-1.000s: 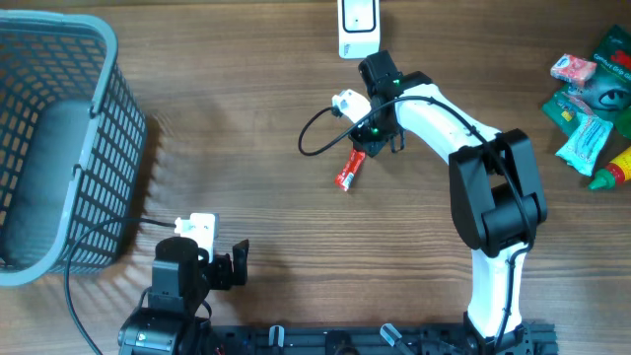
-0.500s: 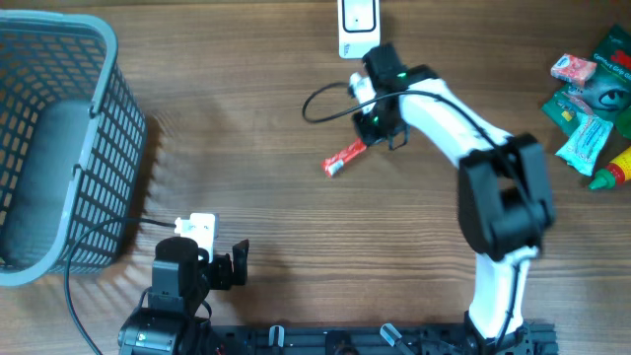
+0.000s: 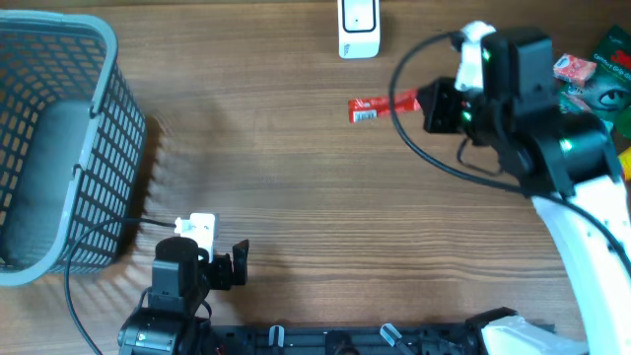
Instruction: Scan the item barcode
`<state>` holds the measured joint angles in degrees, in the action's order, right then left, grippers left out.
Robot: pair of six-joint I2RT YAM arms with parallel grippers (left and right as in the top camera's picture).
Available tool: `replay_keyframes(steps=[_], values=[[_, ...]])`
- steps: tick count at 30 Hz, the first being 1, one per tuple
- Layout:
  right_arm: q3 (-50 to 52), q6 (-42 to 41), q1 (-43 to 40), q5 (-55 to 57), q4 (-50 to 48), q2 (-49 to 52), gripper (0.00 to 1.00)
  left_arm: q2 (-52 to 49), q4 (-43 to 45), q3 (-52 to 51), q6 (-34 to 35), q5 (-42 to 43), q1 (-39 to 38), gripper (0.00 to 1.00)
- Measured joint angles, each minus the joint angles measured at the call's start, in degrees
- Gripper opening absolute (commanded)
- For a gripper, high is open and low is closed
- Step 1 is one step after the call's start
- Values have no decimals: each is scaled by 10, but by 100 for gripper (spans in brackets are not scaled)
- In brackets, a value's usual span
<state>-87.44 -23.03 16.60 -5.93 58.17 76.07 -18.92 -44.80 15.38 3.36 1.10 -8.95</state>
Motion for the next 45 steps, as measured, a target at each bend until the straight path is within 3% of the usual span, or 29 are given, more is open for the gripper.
replay_keyframes(steps=[8, 14, 20, 27, 34, 45], values=[[30, -80, 0, 0, 17, -47, 4, 0, 0, 0, 0, 0, 0, 100], [49, -68, 7, 32, -94, -78, 5, 0, 0, 0, 0, 0, 0, 100], [178, 0, 32, 48, -316, -80, 4, 0, 0, 0, 0, 0, 0, 100], [340, 161, 57, 56, -604, -65, 5, 0, 0, 0, 0, 0, 0, 100], [365, 343, 57, 101, -781, 56, 5, 0, 0, 0, 0, 0, 0, 100], [372, 429, 54, 222, -1159, 261, 4, 0, 0, 0, 0, 0, 0, 100]])
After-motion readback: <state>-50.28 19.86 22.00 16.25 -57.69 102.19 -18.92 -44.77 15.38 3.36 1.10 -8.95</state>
